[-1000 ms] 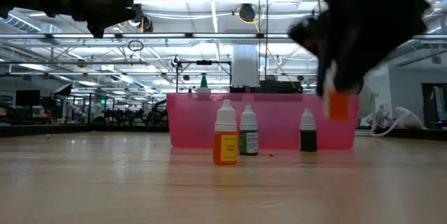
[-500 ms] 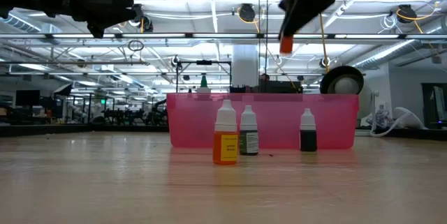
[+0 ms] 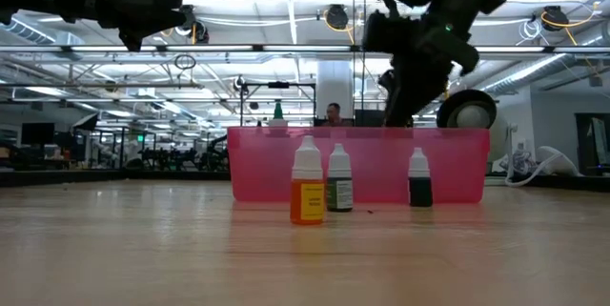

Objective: Pick & Place food coloring
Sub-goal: Put the small yellow food coloring bottle into the red bin, then put the small purple food coloring bottle into the red bin

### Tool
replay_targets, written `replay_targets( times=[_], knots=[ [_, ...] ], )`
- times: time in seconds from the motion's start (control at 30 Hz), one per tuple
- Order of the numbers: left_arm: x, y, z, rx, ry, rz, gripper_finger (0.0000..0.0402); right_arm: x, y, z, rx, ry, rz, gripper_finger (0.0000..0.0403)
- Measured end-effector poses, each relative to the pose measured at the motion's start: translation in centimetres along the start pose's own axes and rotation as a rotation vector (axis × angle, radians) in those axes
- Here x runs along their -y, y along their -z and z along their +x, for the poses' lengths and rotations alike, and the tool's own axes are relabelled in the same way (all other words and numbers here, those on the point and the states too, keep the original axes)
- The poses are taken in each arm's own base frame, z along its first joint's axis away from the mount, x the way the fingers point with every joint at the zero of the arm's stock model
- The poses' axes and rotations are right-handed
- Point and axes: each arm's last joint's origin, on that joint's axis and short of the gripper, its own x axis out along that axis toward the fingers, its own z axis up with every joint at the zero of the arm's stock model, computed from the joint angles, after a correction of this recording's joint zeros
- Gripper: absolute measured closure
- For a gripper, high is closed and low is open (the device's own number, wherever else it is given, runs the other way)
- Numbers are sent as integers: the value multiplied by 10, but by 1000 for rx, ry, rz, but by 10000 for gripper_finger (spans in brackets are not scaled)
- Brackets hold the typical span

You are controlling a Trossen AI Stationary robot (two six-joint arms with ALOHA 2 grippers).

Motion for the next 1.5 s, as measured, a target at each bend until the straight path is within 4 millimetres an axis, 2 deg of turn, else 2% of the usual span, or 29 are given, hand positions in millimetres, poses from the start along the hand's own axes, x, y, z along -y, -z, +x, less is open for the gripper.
replay_targets(
  times=[0.17, 0.33, 0.5, 0.63, 0.77, 0.97, 1.07, 1.23, 1.5],
  knots=[
    [0, 1, 1, -7, -1, 2, 231, -1, 8, 12, 1, -25, 1, 356],
    [0, 1, 1, -11, -2, 3, 231, -2, 7, 20, 0, -26, -7, 356],
    [0, 3, 2, -20, -3, 6, 231, -4, 15, 38, -71, -30, -26, 356],
    [0, 3, 2, -19, -2, 6, 231, -4, 16, 43, -89, -31, -30, 356],
    [0, 3, 2, -19, -3, 6, 231, -4, 16, 42, -87, -29, -22, 352],
    [0, 3, 2, -19, -3, 6, 231, -3, 13, 33, -61, -27, -5, 297],
    [0, 3, 2, -19, -2, 6, 231, -3, 10, 26, -30, -26, -5, 282],
    [0, 3, 2, -18, -3, 6, 231, -3, 7, 16, 9, -25, 5, 282],
    [0, 3, 2, -19, -3, 6, 231, -7, 6, 15, 11, -32, 34, 282]
  ],
)
